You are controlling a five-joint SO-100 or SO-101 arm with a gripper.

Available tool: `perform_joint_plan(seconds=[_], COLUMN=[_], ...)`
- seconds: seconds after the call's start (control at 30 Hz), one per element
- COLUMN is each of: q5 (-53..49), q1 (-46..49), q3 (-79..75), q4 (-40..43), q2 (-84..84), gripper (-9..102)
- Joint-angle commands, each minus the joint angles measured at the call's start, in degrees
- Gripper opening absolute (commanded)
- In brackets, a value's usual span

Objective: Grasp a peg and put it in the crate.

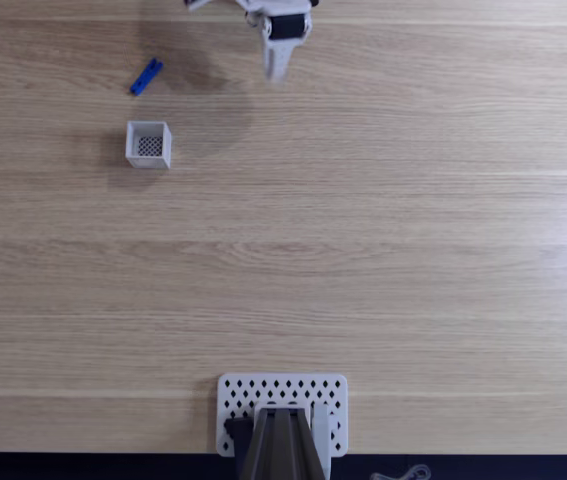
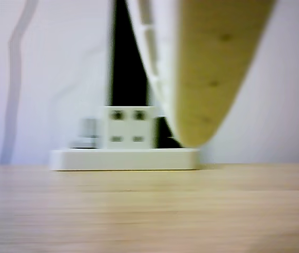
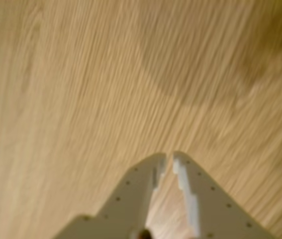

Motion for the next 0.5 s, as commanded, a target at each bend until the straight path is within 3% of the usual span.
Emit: perform_joint_plan(seconds=[0.0,0.23,0.47], q5=[-15.12,-34.37,-48.87], q1=[9.40,25.75,35.24], q3=[-7.56,-7.47,-5.45], q4=[-6.42,-29.44,-45.62], q2=[-6.06,-16.52,-27.60], gripper=[0,0,0])
